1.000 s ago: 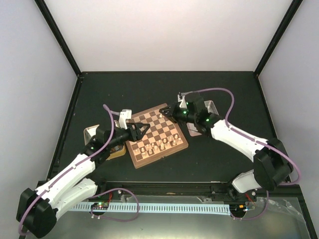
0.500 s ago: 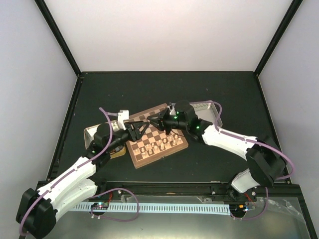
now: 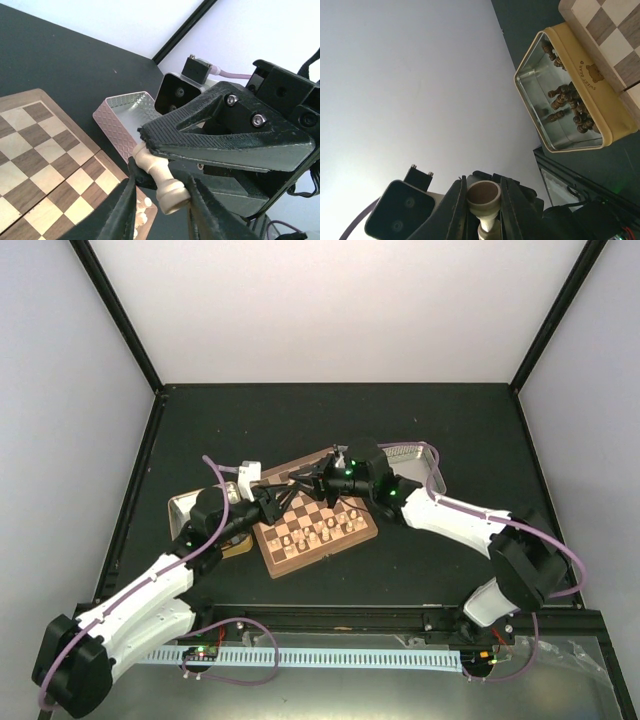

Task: Set up the chess pieces on the board
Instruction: Place the chess piece on the chessboard.

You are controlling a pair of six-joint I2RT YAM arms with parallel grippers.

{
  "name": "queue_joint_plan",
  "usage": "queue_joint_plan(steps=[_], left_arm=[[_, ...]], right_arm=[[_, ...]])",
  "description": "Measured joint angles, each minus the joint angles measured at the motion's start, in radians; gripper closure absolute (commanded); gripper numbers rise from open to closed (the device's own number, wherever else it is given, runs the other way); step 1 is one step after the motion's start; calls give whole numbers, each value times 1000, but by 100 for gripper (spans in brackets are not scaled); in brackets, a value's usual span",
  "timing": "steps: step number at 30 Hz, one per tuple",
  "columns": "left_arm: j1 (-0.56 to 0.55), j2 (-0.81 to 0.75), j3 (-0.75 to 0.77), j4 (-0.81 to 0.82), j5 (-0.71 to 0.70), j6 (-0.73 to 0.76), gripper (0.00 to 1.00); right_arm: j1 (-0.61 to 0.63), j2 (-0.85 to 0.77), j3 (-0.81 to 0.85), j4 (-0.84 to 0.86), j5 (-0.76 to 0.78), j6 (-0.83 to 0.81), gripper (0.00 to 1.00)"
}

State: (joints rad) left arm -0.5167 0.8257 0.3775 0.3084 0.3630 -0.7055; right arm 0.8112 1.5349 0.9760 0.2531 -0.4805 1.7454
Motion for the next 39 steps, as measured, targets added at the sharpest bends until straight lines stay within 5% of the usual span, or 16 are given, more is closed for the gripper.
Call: queue_joint_plan(steps=[8,12,15,29,39], left_arm=[[-3,-23,21,-71,-34,30,98],[-5,-40,66,-186,-70,56,99],[-5,-39,113,-294,-91,76,99],[8,283,463,-987,-98,214,98],[37,673,647,-1187,-82,319,97]], right_arm=[[2,9,23,-43,11,-40,79],[9,8,52,-102,21,-119,51],[10,5,73,-156,52,-219,42],[-89,-163,76,-414,306,-720,39],[-88,-171,60,-505,355,-851,38]])
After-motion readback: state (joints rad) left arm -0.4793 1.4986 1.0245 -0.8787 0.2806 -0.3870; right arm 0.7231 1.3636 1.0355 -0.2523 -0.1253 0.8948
